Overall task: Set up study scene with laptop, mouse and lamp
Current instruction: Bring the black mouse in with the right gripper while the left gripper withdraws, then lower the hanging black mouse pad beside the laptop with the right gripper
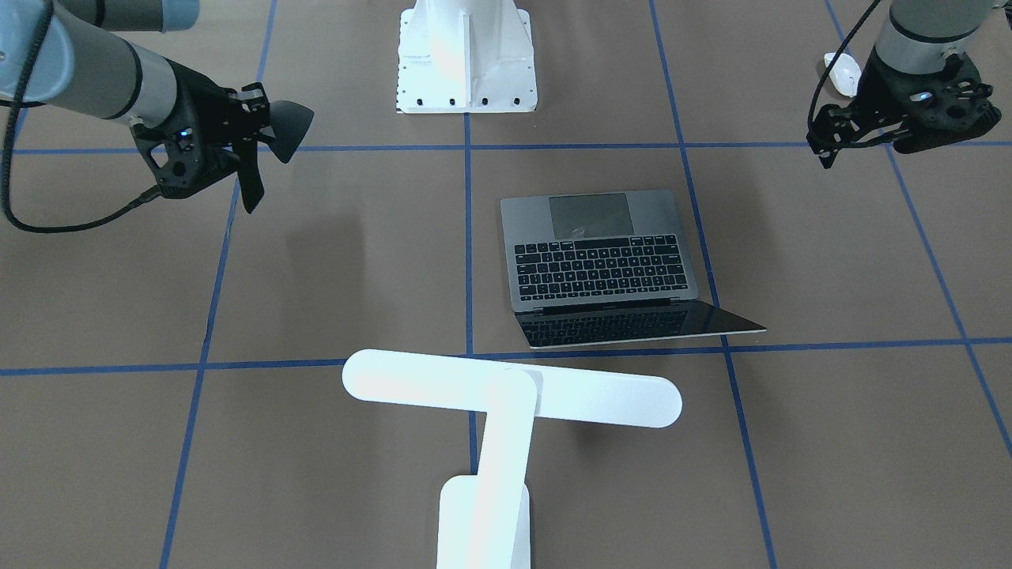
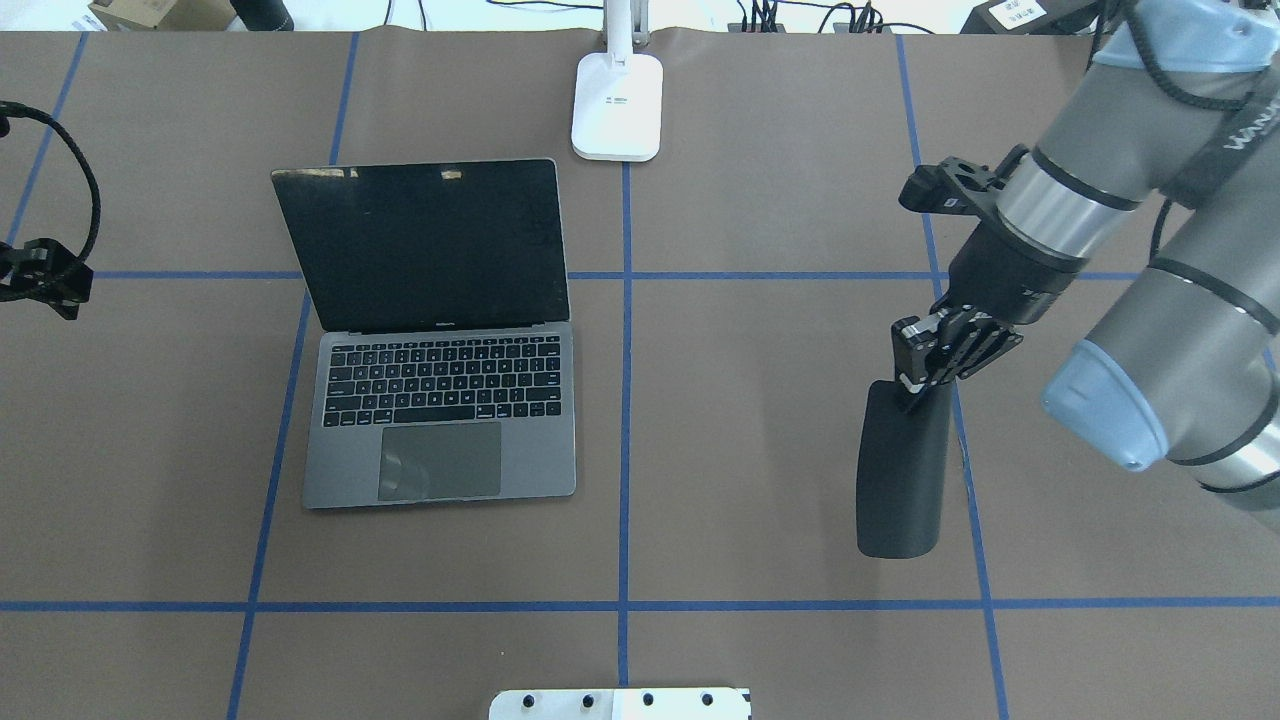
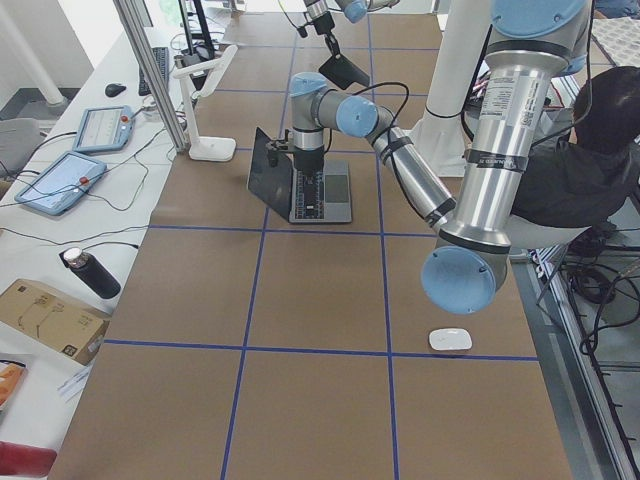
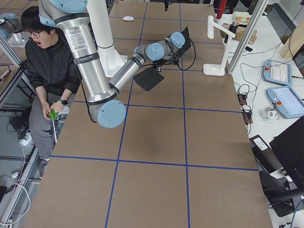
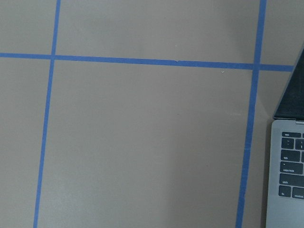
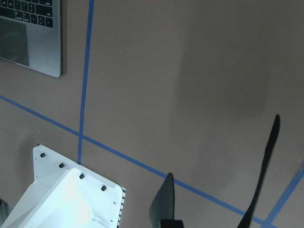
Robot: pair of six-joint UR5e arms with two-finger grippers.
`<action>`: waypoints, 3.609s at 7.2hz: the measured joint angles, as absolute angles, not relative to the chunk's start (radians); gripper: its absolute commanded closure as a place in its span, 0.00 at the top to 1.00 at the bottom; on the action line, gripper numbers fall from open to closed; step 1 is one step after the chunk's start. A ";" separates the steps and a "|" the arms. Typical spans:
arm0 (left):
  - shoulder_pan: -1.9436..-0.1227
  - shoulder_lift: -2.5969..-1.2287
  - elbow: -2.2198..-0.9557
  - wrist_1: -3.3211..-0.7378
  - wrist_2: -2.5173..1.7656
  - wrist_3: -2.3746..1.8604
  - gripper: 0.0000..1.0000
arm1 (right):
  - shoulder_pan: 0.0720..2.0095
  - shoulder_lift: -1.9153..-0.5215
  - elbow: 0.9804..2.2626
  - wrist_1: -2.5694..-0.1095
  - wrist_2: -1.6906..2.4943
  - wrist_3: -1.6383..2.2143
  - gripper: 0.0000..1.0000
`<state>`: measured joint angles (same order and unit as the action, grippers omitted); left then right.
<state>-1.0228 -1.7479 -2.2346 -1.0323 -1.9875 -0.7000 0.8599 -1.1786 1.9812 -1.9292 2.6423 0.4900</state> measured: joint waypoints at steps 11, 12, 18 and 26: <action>-1.087 -1.730 -2.206 -1.033 -1.988 -0.634 1.00 | 0.716 -1.003 1.676 -1.664 2.602 0.699 0.00; -1.090 -1.729 -2.205 -1.033 -1.988 -0.634 1.00 | 0.716 -0.976 1.640 -1.638 2.602 0.712 0.00; -1.098 -1.729 -2.195 -1.033 -1.989 -0.634 1.00 | 0.717 -0.842 1.445 -1.509 2.582 0.739 0.00; -1.105 -1.730 -2.185 -1.032 -1.990 -0.634 1.00 | 0.721 -0.741 1.316 -1.443 2.487 0.775 0.00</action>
